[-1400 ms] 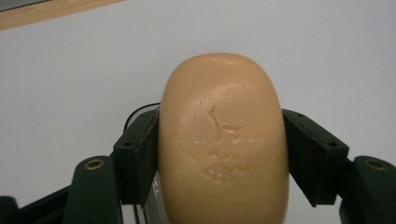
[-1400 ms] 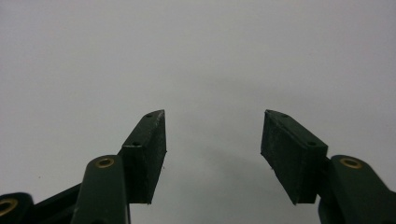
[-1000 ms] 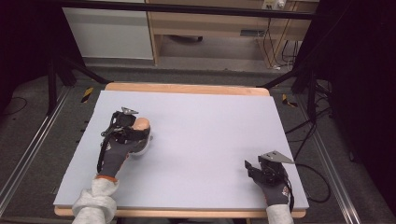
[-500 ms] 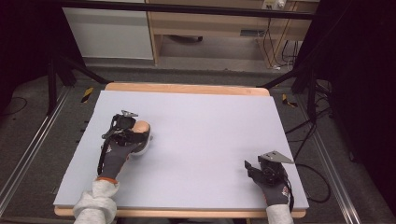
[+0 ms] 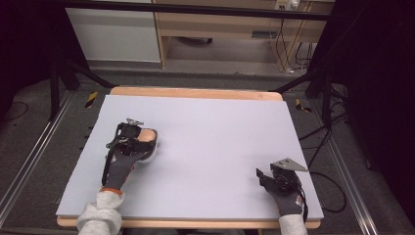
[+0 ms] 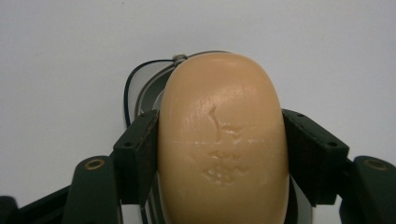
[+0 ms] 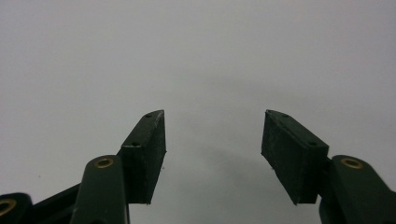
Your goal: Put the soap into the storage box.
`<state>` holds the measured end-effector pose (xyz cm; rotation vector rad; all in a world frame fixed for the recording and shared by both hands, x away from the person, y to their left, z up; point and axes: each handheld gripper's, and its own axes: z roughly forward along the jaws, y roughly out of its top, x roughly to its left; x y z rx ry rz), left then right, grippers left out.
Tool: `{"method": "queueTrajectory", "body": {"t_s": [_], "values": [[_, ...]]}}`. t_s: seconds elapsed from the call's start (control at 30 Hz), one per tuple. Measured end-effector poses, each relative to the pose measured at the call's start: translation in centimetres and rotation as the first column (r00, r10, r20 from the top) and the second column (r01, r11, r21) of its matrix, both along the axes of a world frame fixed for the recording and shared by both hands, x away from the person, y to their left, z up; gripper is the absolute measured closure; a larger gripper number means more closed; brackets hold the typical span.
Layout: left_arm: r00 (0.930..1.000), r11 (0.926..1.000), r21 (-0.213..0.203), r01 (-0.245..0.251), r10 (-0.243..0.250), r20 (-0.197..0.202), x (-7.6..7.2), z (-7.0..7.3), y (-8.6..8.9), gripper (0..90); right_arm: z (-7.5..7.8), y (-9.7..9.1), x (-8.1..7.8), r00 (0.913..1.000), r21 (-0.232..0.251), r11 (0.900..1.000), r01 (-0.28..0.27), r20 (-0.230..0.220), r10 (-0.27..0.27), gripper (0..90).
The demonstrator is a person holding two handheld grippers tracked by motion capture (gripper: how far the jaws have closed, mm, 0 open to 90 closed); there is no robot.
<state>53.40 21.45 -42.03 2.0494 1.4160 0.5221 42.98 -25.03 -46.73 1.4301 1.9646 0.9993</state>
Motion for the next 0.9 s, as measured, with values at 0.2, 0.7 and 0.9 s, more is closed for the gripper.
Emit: {"method": "queueTrajectory", "body": {"t_s": [0.2,0.7,0.9], "values": [[1.0000,0.9999,-0.012,0.004,-0.004,-0.007,0.0,-0.1,-0.1,31.4,0.0,0.0,0.0,1.0000,-0.002,1.0000,-0.002,0.000,0.002,39.7],[0.9998,1.0000,-0.006,0.004,-0.004,0.020,-0.5,0.5,0.1,30.6,0.0,0.0,0.0,1.0000,-0.004,1.0000,-0.002,0.003,0.002,39.2],[0.9990,0.9997,-0.020,0.014,-0.013,0.043,-0.9,1.0,0.3,30.4,0.1,0.0,0.0,1.0000,-0.002,1.0000,-0.001,0.002,0.001,39.2]]}}
